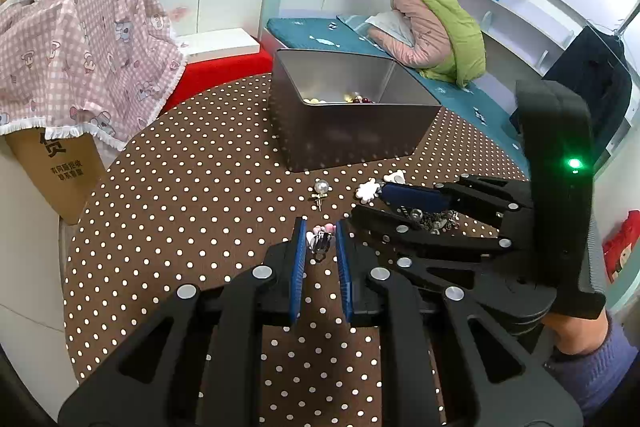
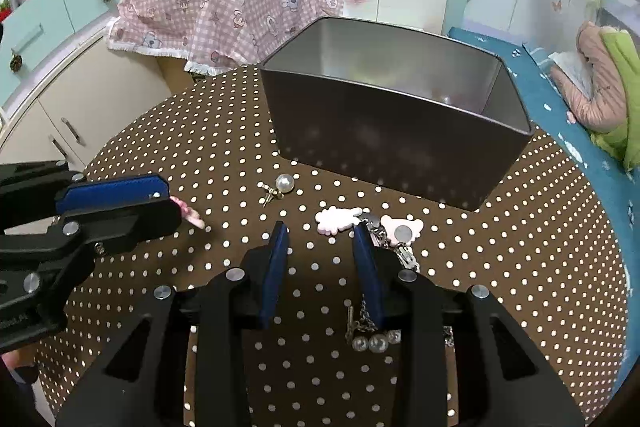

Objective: Organize jewelry

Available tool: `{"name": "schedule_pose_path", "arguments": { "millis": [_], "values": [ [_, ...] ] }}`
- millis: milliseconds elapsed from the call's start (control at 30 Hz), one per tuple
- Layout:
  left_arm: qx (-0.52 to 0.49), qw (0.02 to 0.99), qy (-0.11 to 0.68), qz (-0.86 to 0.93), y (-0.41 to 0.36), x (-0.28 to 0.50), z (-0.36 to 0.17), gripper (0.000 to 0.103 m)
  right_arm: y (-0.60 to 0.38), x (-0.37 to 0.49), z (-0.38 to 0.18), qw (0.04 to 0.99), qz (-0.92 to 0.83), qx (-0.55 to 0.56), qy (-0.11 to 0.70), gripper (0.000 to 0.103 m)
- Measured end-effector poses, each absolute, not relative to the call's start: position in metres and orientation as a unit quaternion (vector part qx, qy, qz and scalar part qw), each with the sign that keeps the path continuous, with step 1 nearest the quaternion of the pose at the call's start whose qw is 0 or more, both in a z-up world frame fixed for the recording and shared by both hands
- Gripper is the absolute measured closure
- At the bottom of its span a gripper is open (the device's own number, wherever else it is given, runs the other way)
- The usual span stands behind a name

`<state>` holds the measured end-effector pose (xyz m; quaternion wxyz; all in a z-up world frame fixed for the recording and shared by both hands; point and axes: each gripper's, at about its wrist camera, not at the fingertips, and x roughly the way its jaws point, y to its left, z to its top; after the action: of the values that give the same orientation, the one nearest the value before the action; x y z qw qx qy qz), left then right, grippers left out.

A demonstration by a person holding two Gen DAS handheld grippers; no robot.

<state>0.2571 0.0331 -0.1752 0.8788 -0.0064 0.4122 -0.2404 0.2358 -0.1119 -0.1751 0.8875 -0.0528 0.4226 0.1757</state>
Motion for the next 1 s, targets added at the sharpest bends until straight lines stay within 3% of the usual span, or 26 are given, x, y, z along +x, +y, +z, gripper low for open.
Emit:
{"name": "schedule_pose_path", "arguments": {
  "millis": [667, 733, 767, 1000],
  "values": [
    [-0.011, 0.875, 0.418, -0.244, 0.029, 0.256, -0.176, 0.088, -0.110, 0.255, -0.184, 0.867, 0.234, -0.131, 0.419, 0.071],
    [-0.011, 0.875, 0.418, -0.244, 0.029, 0.256, -0.177, 0.088, -0.110, 0.253, -0.184, 0.867, 0.238, -0.131, 0.418, 0.079],
    [-0.011, 0.875, 0.419, -0.244, 0.028, 0.256, -0.177, 0.088, -0.110, 0.253, -0.184, 0.866, 0.240, -0.129, 0.420, 0.088],
    [-0.015, 0.874, 0.417, -0.248, 0.024, 0.257, -0.172, 0.088, -0.113, 0.242, -0.177, 0.867, 0.249, -0.119, 0.415, 0.088]
  ]
}}
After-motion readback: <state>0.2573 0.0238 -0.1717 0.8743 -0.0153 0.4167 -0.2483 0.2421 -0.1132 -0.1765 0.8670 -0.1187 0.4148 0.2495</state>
